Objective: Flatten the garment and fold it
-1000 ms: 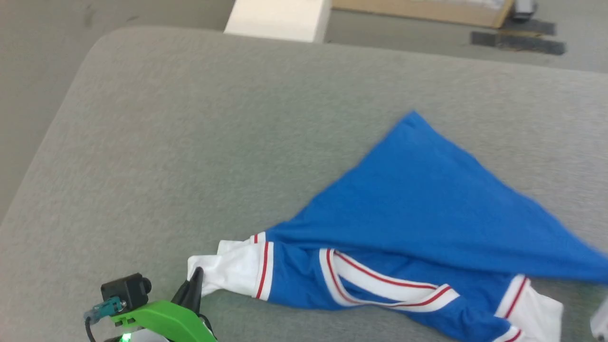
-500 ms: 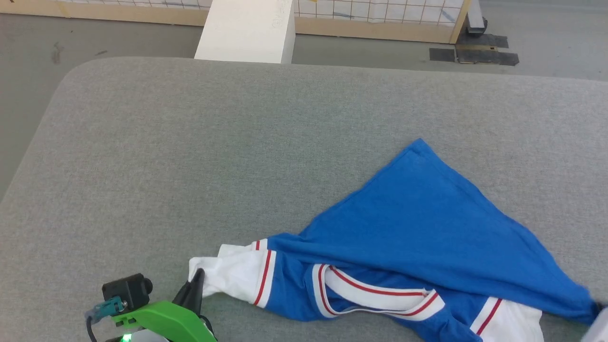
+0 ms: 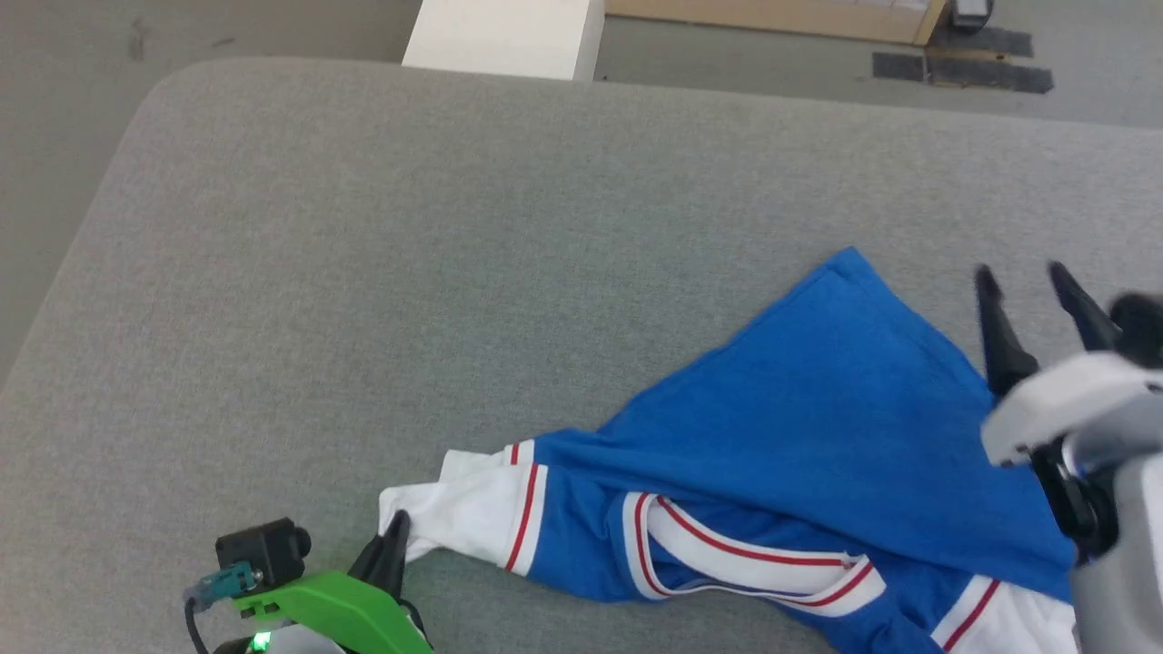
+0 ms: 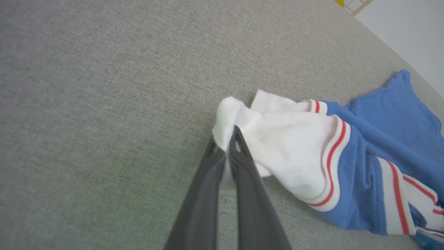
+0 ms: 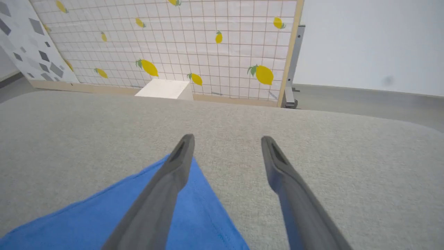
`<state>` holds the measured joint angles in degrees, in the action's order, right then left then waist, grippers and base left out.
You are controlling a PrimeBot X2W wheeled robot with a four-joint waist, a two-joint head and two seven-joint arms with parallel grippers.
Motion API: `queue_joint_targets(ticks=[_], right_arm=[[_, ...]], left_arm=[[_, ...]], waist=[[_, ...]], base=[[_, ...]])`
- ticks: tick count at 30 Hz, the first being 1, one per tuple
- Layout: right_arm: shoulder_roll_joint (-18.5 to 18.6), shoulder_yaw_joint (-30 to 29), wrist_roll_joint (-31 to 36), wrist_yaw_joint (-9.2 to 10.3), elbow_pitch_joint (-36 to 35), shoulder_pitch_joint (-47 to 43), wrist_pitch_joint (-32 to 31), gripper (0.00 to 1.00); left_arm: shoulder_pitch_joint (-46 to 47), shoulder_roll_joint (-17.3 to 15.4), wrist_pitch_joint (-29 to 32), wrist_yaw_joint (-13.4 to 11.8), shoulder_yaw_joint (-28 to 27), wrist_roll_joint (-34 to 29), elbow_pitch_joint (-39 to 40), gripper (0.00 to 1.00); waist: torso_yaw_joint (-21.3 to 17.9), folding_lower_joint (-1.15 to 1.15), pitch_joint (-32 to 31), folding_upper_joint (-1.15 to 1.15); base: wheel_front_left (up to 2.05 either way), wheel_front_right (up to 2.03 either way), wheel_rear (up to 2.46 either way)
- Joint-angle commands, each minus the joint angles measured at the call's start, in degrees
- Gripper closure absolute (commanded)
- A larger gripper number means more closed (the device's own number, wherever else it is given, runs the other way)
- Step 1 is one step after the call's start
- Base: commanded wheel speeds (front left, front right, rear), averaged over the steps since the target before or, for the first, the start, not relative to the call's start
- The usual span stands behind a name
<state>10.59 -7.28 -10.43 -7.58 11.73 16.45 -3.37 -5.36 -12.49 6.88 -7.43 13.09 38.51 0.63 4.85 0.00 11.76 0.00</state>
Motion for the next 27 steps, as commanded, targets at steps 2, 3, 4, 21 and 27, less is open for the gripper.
queue_joint_targets(ticks=[2, 3, 4, 21, 27], right_arm=[[1.94, 3.76, -0.69, 0.09, 3.49, 4.45, -2.24, 0.0], [2.76, 5.35, -0.78, 0.09, 5.29, 6.31, -3.9, 0.0], [3.25, 6.45, -0.94, 0.09, 6.77, 7.77, -5.45, 0.0], [7.39, 14.95, 0.35, 0.09, 20.84, 23.59, -32.88, 0.55], [6.03, 12.42, -0.16, 0.09, 17.42, 19.05, -25.2, 1.0]], left_arm=[[1.72, 0.5, -0.64, 0.54, 0.26, 0.65, -0.35, 1.0], [2.11, 0.71, -0.77, 0.68, 0.46, 0.66, -0.52, 1.0], [2.44, 0.87, -0.88, 0.81, 0.61, 0.66, -0.68, 1.0], [6.97, 3.39, -3.48, 2.67, 2.44, 0.94, -4.97, 1.0], [6.13, 2.87, -3.94, 2.35, 2.05, 1.13, -6.02, 1.0]], waist=[[2.12, 0.0, 2.7, 0.0], [2.66, 0.0, 3.45, 0.0], [3.08, 0.0, 3.96, 0.0], [8.33, 0.0, 9.41, 0.0], [6.69, 0.0, 5.88, 0.0]], base=[[0.0, 0.0, 0.0], [0.0, 0.0, 0.0], [0.0, 0.0, 0.0], [0.0, 0.0, 0.0], [0.0, 0.0, 0.0]])
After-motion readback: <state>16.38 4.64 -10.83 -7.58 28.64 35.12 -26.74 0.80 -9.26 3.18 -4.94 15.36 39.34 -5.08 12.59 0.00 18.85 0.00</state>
